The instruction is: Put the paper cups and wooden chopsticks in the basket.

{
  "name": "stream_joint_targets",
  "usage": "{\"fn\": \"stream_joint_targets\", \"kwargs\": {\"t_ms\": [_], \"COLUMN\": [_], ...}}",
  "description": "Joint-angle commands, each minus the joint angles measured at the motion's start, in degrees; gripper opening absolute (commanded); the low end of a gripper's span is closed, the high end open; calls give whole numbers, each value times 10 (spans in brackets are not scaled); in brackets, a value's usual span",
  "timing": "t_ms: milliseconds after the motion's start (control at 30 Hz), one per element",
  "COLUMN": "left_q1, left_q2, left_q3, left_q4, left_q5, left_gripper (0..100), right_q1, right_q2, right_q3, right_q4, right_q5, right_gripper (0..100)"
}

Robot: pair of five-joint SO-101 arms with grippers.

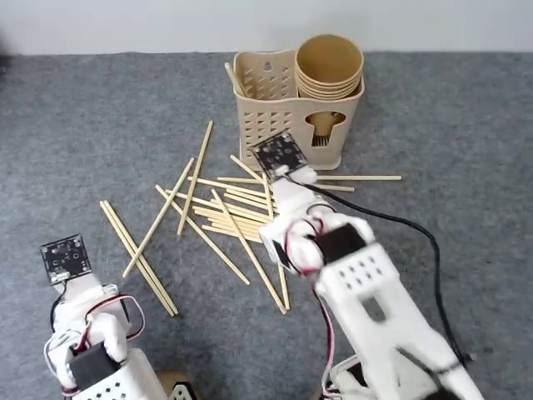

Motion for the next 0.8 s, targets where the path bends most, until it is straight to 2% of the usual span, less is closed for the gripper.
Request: {"fn": "stream_joint_targets", "kwargs": {"t_ms": [0, 233, 467, 767], "left_q1": [9, 118, 123, 122], "left_q2": [-11, -10, -10, -10], "left_q3": [-72, -73, -39, -17], "left_q4": [9, 6, -18, -46], "left_q5": [-5, -6, -10, -10], "left_gripper": [13, 13, 13, 13], "right_q1": [0, -1, 0, 32], "right_q2": [87, 327, 524, 560], "right_q3": [-84, -318, -487, -527], "right_q4": [-31, 31, 73, 99], "right_q5": [3, -42, -53, -53], "right_gripper": [128, 126, 126, 126]}}
